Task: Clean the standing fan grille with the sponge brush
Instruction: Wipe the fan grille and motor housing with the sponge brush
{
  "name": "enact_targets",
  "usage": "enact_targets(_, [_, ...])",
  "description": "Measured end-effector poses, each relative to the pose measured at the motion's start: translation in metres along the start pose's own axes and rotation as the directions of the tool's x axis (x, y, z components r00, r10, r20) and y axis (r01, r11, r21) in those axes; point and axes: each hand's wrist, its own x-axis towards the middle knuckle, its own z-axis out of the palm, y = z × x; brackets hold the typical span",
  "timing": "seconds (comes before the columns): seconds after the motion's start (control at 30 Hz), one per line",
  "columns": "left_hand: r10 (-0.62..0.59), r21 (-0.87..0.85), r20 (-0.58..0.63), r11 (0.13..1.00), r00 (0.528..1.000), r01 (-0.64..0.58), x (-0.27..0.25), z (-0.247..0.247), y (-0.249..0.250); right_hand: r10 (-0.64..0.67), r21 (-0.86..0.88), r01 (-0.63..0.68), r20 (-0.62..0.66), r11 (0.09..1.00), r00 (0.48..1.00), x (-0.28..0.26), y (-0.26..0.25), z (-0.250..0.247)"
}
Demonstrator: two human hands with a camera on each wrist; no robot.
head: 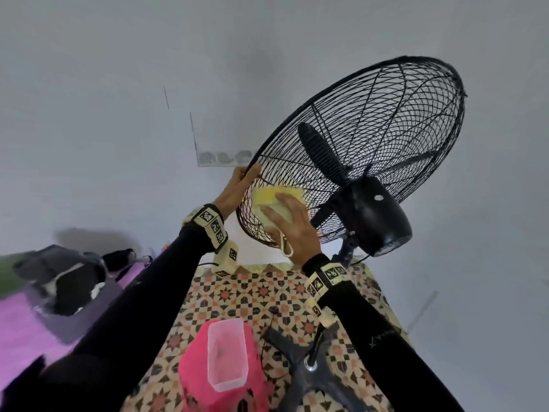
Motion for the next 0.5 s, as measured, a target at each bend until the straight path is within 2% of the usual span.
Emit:
enact_targets(0.03, [-0.003, 0.005, -0.002, 1.0, 1.0, 0.003, 0.001, 0.0, 0.0, -0.062, -0.029, 0.065, 0.104, 0.997, 0.993, -0.009, 0.008, 0.009])
enact_targets(0.1, [-0.021, 0.012, -0.001, 1.0, 1.0, 0.021, 0.003, 0.0, -0.002, -0.174, -0.035, 0.195, 0.317, 0.98, 0.932, -0.033, 0.025, 0.024])
enact_targets(0.13, [-0.029, 0.01, 0.004, 1.0, 1.0, 0.029, 0.003, -0.001, -0.003, -0.186, -0.029, 0.209, 0.353, 0.977, 0.917, -0.043, 0.03, 0.027])
enact_targets(0.2, [-0.019, 0.015, 0.005, 1.0, 1.0, 0.019, 0.004, -0.001, -0.005, -0.17, -0.015, 0.181, 0.281, 0.983, 0.944, -0.042, 0.025, 0.019])
enact_targets(0.27, [-0.02, 0.014, -0.009, 1.0, 1.0, 0.02, 0.003, -0.001, -0.007, -0.143, -0.032, 0.148, 0.125, 0.988, 0.982, -0.022, 0.018, 0.006])
enact_targets(0.33, [-0.028, 0.011, -0.003, 1.0, 1.0, 0.028, 0.003, -0.001, -0.005, -0.14, -0.051, 0.142, 0.039, 0.989, 0.989, -0.003, 0.022, -0.003])
enact_targets(0.4, [-0.038, 0.019, 0.004, 0.999, 0.999, 0.038, 0.001, -0.001, -0.003, -0.181, -0.084, 0.193, 0.125, 0.978, 0.975, -0.004, 0.036, 0.002])
enact_targets(0.5, [-0.033, 0.034, 0.001, 0.999, 0.999, 0.033, 0.003, -0.002, -0.003, -0.273, -0.063, 0.323, 0.397, 0.944, 0.876, -0.023, 0.051, 0.012])
